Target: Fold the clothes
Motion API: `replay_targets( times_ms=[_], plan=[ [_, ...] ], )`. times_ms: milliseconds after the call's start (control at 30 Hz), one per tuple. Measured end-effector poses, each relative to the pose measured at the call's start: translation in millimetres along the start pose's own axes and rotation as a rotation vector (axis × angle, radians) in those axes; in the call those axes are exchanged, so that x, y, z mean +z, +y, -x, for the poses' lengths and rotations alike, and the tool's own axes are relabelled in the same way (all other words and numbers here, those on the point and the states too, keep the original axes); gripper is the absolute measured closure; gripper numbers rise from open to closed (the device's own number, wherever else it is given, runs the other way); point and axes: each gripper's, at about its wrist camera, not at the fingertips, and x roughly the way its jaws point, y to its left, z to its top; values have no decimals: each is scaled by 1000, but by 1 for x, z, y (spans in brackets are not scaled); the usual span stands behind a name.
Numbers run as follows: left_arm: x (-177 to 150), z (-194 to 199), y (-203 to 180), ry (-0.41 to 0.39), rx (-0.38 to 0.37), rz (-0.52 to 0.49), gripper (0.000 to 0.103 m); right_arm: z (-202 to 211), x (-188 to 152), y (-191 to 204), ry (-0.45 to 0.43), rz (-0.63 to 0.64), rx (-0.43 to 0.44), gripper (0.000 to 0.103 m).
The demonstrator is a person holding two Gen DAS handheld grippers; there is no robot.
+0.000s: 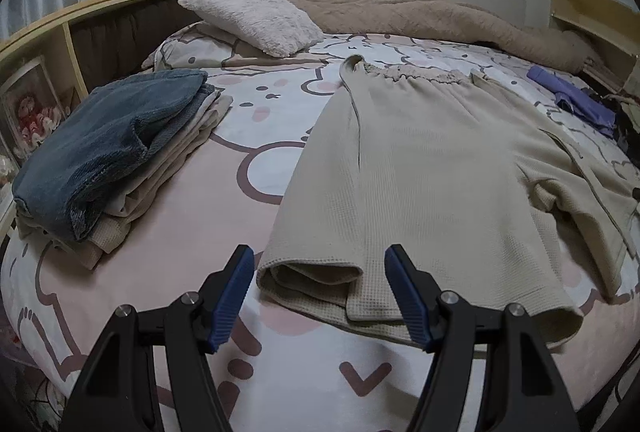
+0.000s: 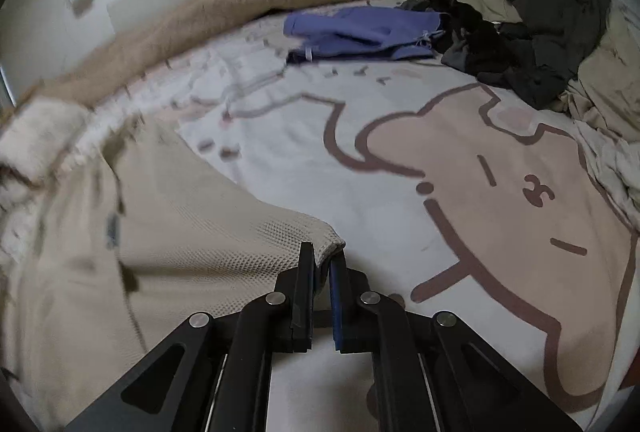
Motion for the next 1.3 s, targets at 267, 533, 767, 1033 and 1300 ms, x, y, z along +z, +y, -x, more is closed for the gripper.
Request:
replay_targets(
  times_ms=[267,533,767,1033,1300],
  plan=[
    [-1,-4,-9,-11,-38,-46,36,-15,-15,1,51,3,-20,97],
    [1,-17,-10,31,-22,-40,47,-16,-17,4,45,12,-29,97],
    [4,-17,-2,35,12,-11,88,-18,-18,-4,47,-29,20,97],
    [16,-10,39,-16,113,72,89,-19,-17,-7,52,-45,42,96],
    [17,-20,89,-8,186,153,89,-20,-17,0,50,-5,-3,96]
  ],
)
